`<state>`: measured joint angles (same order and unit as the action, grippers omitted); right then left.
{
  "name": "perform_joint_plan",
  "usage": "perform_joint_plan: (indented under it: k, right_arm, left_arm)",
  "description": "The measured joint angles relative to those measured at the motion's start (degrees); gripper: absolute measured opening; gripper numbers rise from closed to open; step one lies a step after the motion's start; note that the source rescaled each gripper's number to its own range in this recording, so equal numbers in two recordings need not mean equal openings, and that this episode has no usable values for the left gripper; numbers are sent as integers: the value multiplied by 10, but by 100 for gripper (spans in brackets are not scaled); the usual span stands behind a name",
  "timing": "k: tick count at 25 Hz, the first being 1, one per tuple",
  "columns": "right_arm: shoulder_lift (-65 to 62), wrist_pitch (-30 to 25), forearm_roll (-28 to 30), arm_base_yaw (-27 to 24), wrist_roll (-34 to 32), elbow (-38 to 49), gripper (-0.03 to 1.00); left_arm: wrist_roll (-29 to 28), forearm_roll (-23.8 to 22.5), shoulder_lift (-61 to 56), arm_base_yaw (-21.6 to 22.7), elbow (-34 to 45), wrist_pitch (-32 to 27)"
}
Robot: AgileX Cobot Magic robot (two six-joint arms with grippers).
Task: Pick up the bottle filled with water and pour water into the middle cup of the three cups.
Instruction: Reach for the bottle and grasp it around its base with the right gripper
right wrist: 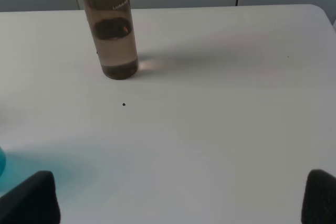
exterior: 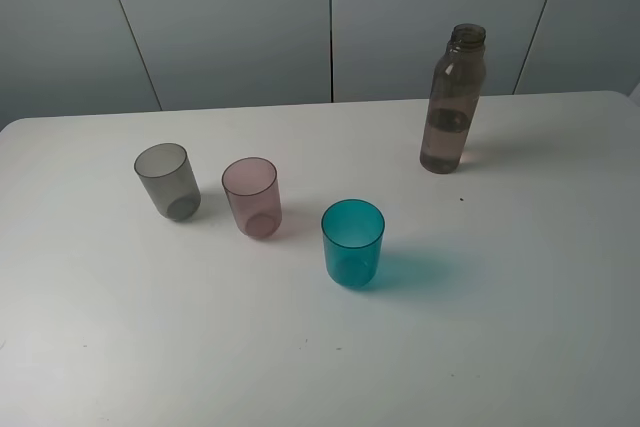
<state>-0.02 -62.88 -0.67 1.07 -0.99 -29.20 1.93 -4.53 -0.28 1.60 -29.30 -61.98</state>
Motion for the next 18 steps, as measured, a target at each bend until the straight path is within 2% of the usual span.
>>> perform_joint_plan:
  k: [18]
  right_arm:
    - [0,0,0,0,0,0,100]
  left_arm:
    - [-2,0,0,0,0,0]
